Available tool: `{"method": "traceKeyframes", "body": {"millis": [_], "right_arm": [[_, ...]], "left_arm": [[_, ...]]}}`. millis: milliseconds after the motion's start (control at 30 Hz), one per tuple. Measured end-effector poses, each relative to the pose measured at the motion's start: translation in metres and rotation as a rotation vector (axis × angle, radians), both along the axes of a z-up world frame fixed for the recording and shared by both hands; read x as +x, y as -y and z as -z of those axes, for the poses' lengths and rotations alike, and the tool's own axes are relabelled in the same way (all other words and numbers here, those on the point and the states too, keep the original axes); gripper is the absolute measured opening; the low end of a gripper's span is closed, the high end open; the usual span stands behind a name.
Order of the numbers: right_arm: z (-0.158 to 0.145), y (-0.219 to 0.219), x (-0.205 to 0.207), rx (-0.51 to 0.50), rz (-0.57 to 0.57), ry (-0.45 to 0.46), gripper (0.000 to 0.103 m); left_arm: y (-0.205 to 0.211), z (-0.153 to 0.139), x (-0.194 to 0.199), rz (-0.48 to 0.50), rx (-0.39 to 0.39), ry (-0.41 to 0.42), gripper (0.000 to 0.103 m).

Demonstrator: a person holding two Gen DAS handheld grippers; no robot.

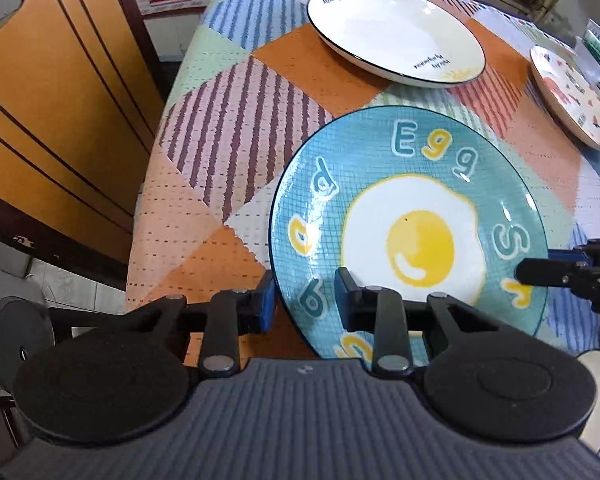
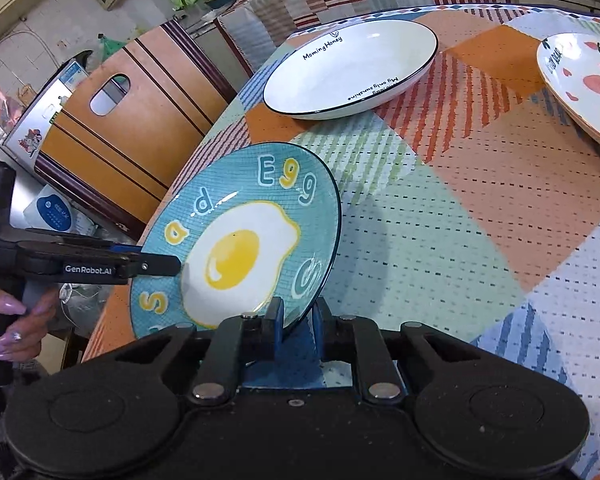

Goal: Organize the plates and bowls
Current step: 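Close the left tool on the blue egg plate rim while the right tool grips it, then lift the blue egg plate with both tools and lower it beside the white plate, opening both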

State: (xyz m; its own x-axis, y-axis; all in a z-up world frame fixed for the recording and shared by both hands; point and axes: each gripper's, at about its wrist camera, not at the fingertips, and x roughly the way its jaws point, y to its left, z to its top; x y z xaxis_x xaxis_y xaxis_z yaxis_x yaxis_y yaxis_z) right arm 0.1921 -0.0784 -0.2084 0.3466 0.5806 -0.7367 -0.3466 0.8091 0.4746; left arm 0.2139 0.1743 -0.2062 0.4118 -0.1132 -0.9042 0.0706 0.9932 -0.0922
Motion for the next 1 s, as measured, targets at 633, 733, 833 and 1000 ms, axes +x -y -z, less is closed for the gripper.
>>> {"method": "traceKeyframes", "body": {"millis": [633,733,833,1000], "right_arm": [[0.001,0.013,0.013,0.055,-0.025,0.002,0.018],[-0.012,0.026,0.011,0.041,-0.018,0.01,0.019],[-0.026,0.049,0.01,0.039,0.006,0.008,0.019],[-0.045,0.091,0.005,0.0,0.065,0.023,0.019]], "left_arm": [[0.006,-0.014,0.002,-0.041,-0.079,0.011,0.029],[0.032,-0.031,0.004,-0.012,-0.033,0.042,0.029],[0.053,-0.043,0.01,0.038,-0.067,0.03,0.029],[0.098,-0.05,0.02,0.139,-0.075,0.021,0.029]]}}
